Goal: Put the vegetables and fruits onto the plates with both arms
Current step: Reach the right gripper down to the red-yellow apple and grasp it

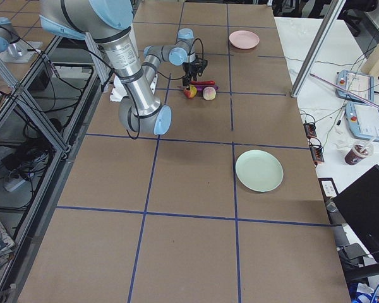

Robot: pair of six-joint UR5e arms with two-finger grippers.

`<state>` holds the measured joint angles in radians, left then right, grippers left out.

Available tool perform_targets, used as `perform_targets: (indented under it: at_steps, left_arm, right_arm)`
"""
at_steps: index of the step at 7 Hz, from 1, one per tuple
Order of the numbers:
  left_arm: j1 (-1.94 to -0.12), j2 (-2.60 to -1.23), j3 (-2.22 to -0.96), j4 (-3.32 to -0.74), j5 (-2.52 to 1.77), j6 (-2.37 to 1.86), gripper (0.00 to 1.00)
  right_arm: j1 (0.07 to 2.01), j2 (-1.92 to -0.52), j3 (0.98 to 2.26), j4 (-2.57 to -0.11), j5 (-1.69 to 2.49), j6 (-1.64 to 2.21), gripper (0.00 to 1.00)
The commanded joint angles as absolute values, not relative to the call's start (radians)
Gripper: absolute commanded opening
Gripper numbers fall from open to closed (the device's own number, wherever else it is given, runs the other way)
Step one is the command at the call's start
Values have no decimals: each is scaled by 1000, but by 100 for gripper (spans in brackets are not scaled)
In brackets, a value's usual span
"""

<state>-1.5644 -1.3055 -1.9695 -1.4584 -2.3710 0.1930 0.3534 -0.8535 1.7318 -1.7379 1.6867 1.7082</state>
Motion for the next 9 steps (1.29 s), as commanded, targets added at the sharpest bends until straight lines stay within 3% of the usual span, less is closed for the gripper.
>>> perform_targets:
  at_steps: [1, 4, 5, 7, 8, 9]
  left_arm:
    - [-1563, -1298, -1970, -1471, -2372, 193, 100]
    - [-1563, -1299, -1968, -1471, -2372, 193, 100]
    - [-1563, -1298, -1968, -1471, -2372, 193, 100]
    - [-1563, -1296, -1968, -1471, -2372, 195, 100]
    - [-1563, -1296, -1968, -1471, -2372, 193, 100]
    - [-1563, -1298, -1968, -1471, -2372, 192, 100]
  right_arm:
    - [336, -856, 1709, -1744, 1663, 1701, 99]
    - [327, -851, 1692, -1741, 1649, 1701, 98]
    - [324, -853, 1692, -1741, 1649, 1701, 92]
    - [322, -853, 1693, -1744, 1651, 1712, 25]
    - [325, -862, 1733, -1771, 1654, 1712, 5]
    - [334, -899, 1878, -1907, 1658, 1706, 3]
